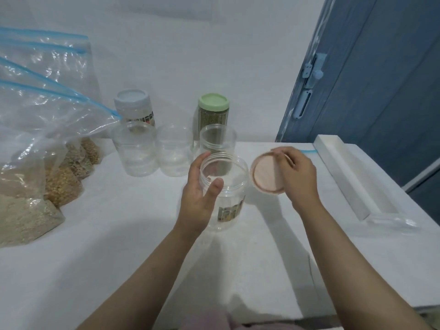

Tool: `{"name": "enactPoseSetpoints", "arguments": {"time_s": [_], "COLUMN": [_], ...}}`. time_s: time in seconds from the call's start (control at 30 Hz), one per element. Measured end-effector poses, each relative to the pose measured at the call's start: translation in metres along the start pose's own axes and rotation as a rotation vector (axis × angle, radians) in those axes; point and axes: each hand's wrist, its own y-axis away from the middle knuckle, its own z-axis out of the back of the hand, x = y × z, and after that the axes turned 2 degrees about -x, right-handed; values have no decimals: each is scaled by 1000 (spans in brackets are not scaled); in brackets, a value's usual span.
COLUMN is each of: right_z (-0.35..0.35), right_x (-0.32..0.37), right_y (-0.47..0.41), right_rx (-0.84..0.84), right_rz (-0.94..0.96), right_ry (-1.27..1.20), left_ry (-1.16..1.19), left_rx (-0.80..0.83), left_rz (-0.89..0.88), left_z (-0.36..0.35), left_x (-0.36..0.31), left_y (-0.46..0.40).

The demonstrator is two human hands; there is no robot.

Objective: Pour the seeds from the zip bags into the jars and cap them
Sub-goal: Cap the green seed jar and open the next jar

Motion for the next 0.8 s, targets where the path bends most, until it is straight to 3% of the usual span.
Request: {"name": "enactPoseSetpoints", "arguments": {"time_s": [0.17,0.33,0.47,0.63,0.8], "right_z": [5,-2,6,29,31], "right_x": [-63,-106,-100,-45,22], "right_y": [2,20,24,35,51], "right_rx": [154,175,81,-69,25], "right_rz": [-125,-45,5,183,395], "right_ry": [268,504,321,76,-80], "left_ry": [-43,-47,-93,-64,-46], "left_rx": [12,-13,-39,-106,-311], "left_rz": [-47,-34,-35,-69,-114], "left_z": [-23,-34,-34,-31,-20], "left_x": [3,1,-4,-6,-29], "left_y": [3,7,8,16,30]}}
